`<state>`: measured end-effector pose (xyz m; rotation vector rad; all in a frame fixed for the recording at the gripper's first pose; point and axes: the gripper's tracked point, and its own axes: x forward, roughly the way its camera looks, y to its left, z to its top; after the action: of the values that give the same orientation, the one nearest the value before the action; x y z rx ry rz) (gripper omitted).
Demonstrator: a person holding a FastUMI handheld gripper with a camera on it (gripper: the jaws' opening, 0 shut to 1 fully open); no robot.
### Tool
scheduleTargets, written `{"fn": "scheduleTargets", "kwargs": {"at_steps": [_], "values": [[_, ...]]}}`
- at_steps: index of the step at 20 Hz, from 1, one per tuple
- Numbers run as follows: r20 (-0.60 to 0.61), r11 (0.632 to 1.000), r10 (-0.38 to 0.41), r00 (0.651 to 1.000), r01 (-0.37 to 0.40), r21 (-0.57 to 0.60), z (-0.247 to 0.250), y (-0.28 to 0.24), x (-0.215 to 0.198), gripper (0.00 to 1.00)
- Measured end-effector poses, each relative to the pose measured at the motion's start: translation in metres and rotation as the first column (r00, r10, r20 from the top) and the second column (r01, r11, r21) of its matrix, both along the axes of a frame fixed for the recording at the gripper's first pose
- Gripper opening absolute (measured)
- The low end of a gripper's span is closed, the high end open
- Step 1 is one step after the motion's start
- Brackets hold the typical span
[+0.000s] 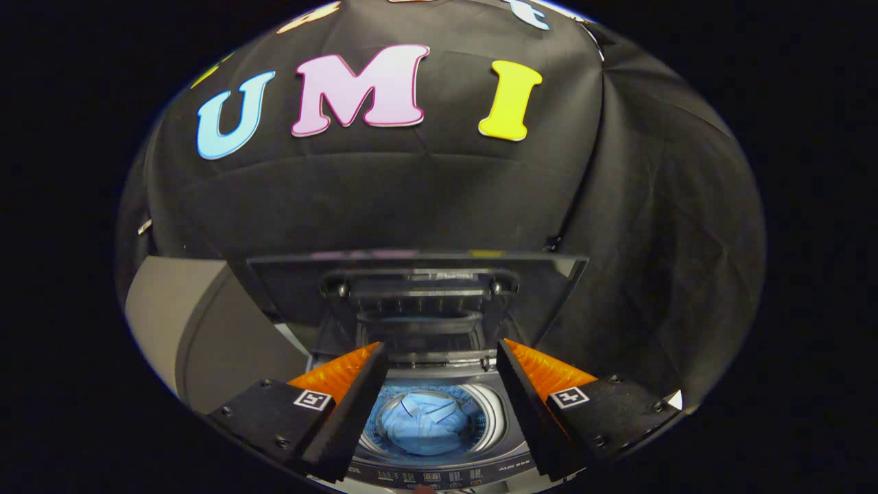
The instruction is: Put the clothes into the washing machine and then close the washing machine lid.
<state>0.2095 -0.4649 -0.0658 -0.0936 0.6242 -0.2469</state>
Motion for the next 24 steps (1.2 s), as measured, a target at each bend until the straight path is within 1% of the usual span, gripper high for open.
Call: {"fn": "scheduleTargets", "kwargs": {"at_steps": [5, 9, 14, 15, 17, 19, 21, 24], "values": [[0.059, 1.0, 0.0, 0.998, 0.0, 0.006, 0.036, 0.001, 0.027, 0.99], [0.084, 1.0, 0.009, 0.996, -0.011, 0.014, 0.049, 0.004, 0.053, 0.99], [0.065, 0.998, -0.005, 0.998, 0.002, 0.055, 0.041, 0.003, 0.09, 0.99], [0.053, 0.998, -0.005, 0.999, 0.001, 0.063, 0.032, 0.002, 0.093, 0.99], [0.014, 0.998, -0.009, 1.0, 0.008, 0.066, 0.019, 0.001, 0.095, 0.99], [-0.025, 0.999, 0.004, 1.0, -0.003, 0.054, 0.008, 0.002, 0.09, 0.99], [-0.013, 0.998, 0.01, 1.0, -0.009, 0.055, 0.008, 0.002, 0.097, 0.99], [0.011, 0.998, 0.012, 1.0, -0.013, 0.059, 0.01, 0.002, 0.09, 0.99]]}}
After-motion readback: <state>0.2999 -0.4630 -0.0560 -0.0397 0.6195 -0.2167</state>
